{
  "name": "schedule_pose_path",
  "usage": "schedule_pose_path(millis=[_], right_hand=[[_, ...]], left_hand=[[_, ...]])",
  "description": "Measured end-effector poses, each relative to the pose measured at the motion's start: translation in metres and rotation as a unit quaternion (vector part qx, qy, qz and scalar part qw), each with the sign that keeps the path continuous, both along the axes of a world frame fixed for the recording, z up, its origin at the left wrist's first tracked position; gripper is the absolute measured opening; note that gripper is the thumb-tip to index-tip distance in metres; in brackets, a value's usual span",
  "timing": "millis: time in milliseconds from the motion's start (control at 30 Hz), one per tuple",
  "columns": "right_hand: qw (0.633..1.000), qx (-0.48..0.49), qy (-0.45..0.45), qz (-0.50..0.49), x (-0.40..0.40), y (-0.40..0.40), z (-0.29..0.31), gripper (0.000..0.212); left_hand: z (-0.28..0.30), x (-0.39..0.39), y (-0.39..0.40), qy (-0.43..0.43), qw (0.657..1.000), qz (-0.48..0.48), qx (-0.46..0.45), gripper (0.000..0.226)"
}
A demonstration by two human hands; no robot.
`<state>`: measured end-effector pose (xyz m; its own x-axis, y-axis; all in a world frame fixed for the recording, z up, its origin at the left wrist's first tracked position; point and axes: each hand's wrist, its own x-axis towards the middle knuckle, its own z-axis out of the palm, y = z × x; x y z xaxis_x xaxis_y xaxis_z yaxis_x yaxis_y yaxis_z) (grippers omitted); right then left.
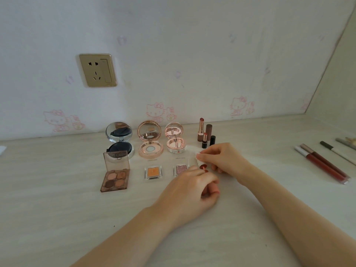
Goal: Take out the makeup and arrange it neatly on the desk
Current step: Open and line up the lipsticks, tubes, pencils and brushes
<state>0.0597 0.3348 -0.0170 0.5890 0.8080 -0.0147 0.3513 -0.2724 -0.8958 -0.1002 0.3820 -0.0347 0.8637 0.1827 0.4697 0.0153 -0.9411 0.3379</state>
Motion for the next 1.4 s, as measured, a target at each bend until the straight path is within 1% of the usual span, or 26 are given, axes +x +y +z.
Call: schedule_pose_path(millis=[167,467,733,833,900,1033,1133,1267,1333,1400], right_hand=[[0.999,-0.007,-0.050,0.005,-0.002,0.006,-0.006,0.020],[0.997,-0.006,-0.078,-0.008,-0.001,0.007,-0.011,0.019],[0.998,0.003,-0.057,-0.017,0.000,0.001,-0.007,0.020],[1.000,0.014,-0.022,-0.011,-0.001,-0.009,0.003,0.017],[1.000,0.014,-0.018,-0.002,0.001,-0.021,0.009,0.016],[0.996,-0.005,-0.088,-0.007,0.011,-0.056,0.010,0.009],[0.987,-0.038,-0.157,-0.023,0.022,-0.090,0.014,0.009],[0.953,-0.093,-0.287,-0.036,0.044,-0.136,0.028,0.014],[0.937,-0.118,-0.323,-0.061,0.059,-0.156,0.033,0.015],[0.924,-0.134,-0.346,-0.088,0.075,-0.173,0.034,0.016]], left_hand=[[0.000,-0.003,0.001,-0.001,1.000,0.004,0.004,0.014],[0.001,-0.004,0.001,-0.005,1.000,0.016,0.015,0.015],[0.007,-0.008,0.001,-0.016,1.000,0.018,0.007,0.032],[0.009,-0.010,0.000,-0.028,0.999,0.021,-0.006,0.033],[0.010,-0.010,0.001,-0.033,0.999,0.025,-0.012,0.032],[0.012,-0.008,0.000,-0.031,0.999,0.018,-0.004,0.026],[0.019,0.000,-0.007,-0.037,0.999,0.016,0.018,0.027],[0.028,0.023,-0.025,-0.034,0.996,-0.013,0.082,0.033],[0.031,0.041,-0.037,-0.025,0.993,-0.036,0.108,0.037],[0.035,0.063,-0.051,0.007,0.992,-0.052,0.117,0.038]])
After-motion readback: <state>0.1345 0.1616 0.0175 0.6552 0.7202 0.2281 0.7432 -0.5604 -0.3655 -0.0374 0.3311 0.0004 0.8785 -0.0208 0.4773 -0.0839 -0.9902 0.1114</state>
